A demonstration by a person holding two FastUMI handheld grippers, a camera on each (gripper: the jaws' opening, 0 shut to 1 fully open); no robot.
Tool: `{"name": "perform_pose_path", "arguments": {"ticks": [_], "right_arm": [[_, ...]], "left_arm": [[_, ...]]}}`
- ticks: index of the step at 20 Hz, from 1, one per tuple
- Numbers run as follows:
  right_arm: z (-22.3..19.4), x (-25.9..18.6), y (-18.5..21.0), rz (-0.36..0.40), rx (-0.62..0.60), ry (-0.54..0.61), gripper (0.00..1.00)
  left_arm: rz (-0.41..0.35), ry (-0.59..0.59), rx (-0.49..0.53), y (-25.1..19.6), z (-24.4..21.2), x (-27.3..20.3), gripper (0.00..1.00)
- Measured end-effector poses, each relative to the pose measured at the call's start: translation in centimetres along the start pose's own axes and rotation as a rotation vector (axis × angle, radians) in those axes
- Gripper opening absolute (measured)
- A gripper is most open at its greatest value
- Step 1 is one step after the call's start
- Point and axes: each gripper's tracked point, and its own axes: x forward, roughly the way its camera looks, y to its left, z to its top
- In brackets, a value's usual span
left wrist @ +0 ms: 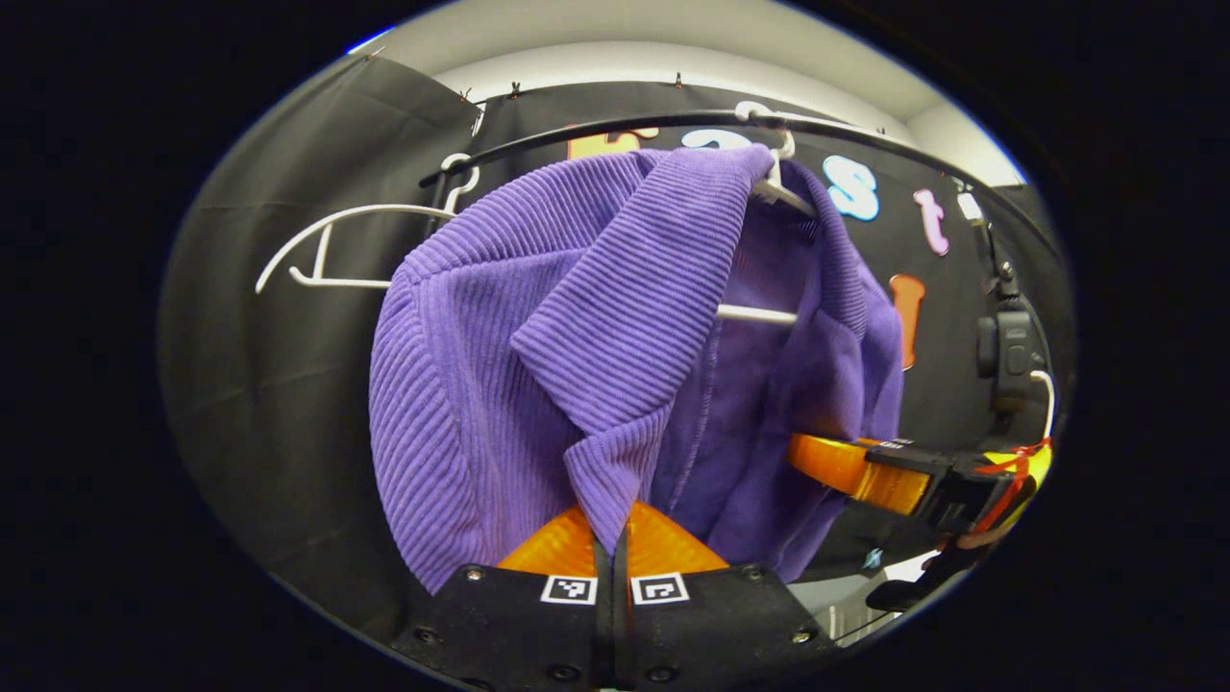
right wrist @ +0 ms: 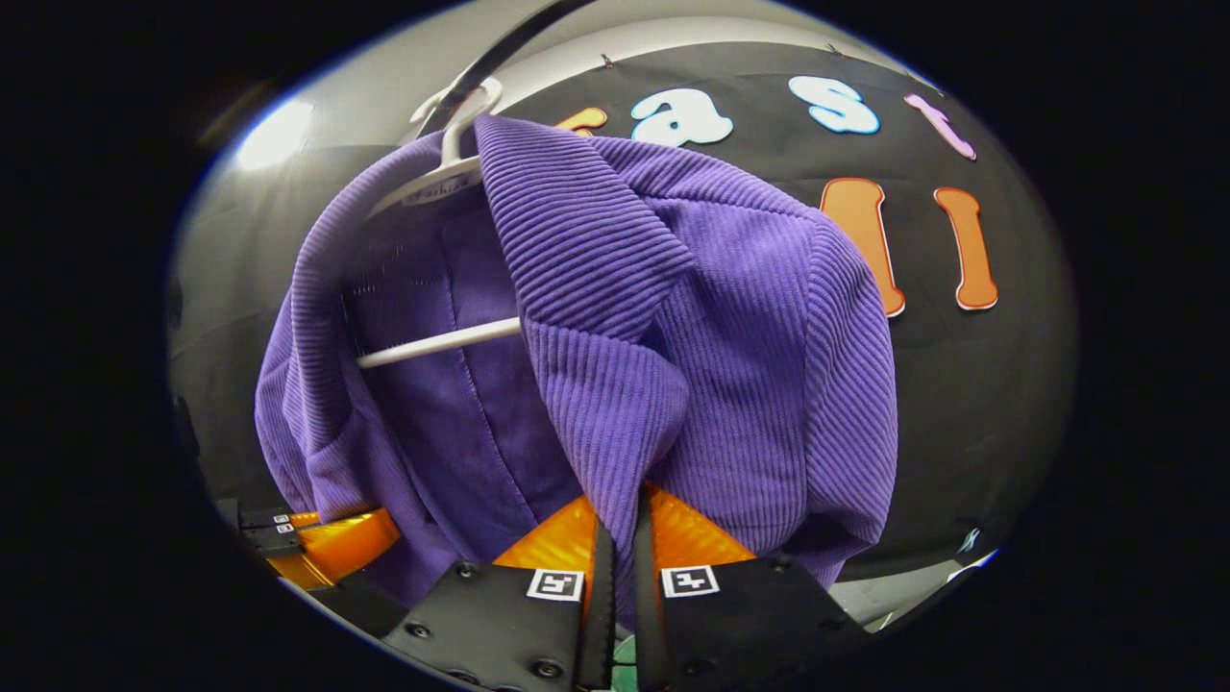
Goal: Grasp the clothes on the hanger with both hands and then place them into the laundry hamper below.
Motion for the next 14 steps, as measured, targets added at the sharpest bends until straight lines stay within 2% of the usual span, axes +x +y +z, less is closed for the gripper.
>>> {"name": "perform_pose_path", "arguments": {"ticks": [5, 9, 10, 11, 14], "right_arm": [[1.0, -1.5, -2.0, 0.060, 0.106, 0.086, 0.16], [4.1, -3.0, -4.5, 0.081, 0.112, 0.049, 0.16], [4.9, -3.4, -5.0, 0.092, 0.119, 0.038, 0.23], [5.7, -3.7, -5.7, 0.094, 0.120, 0.027, 0.16], [7.3, -4.5, -7.3, 0.100, 0.133, 0.007, 0.16]], "left_arm": [[-0.027, -0.017, 0.007, 1.0, 1.2, -3.1, 0.00], [-0.088, -0.040, 0.022, 0.4, 2.4, -5.1, 0.00], [-0.083, -0.043, 0.029, 0.8, 2.8, -5.5, 0.00], [-0.079, -0.043, 0.024, 1.2, 3.2, -5.9, 0.00], [-0.060, -0.053, -0.038, 2.7, 5.0, -7.5, 0.00]]}}
